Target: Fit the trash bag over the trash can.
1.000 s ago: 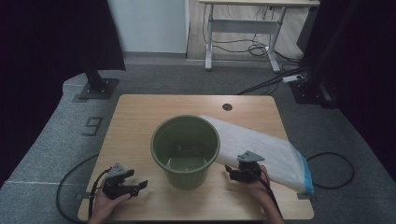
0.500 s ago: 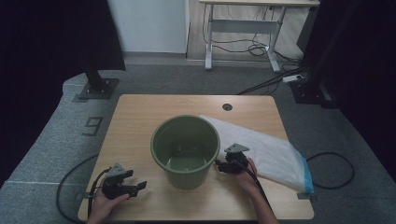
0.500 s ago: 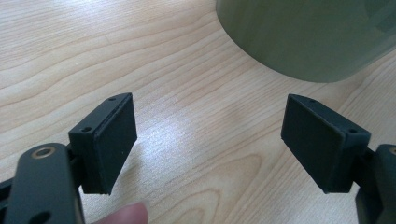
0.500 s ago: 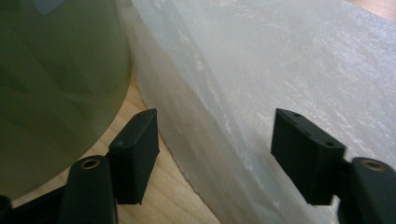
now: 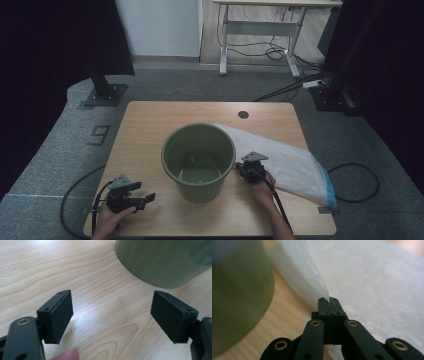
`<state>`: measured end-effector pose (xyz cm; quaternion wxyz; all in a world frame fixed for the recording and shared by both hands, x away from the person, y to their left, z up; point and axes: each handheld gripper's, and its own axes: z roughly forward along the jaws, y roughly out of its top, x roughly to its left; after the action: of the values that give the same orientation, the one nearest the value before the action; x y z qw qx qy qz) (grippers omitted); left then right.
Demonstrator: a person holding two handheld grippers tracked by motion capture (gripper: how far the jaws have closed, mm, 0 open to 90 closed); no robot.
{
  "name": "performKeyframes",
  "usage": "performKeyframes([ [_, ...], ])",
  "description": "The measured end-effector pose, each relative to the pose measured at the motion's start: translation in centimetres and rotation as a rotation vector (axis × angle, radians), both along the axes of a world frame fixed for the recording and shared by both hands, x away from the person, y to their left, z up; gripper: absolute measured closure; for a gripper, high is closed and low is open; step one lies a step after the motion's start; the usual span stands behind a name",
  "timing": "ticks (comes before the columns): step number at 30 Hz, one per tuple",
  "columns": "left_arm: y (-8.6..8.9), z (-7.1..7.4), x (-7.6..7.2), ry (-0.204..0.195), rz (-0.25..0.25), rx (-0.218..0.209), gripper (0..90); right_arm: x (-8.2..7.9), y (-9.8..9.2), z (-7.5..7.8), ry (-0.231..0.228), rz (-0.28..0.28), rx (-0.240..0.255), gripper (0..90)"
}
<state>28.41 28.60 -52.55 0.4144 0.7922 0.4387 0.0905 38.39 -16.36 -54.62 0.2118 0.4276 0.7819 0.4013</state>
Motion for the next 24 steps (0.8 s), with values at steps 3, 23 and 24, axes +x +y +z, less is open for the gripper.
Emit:
performKeyframes([
  [3, 0.1, 0.0, 0.1, 0.002, 0.004, -0.003, 18.4, -0.3, -0.4, 1.1, -0.051, -0.02, 0.043, 88.8],
  [23, 0.0, 0.0, 0.0, 0.003, 0.018, 0.002, 18.4, -3.8, -5.7, 12.0, -0.311, -0.099, 0.31, 89.0],
  [24, 0.0, 0.0, 0.0, 0.003, 0.018, 0.002, 18.4, -4.0, -5.7, 12.5, -0.324, -0.098, 0.314, 89.0],
])
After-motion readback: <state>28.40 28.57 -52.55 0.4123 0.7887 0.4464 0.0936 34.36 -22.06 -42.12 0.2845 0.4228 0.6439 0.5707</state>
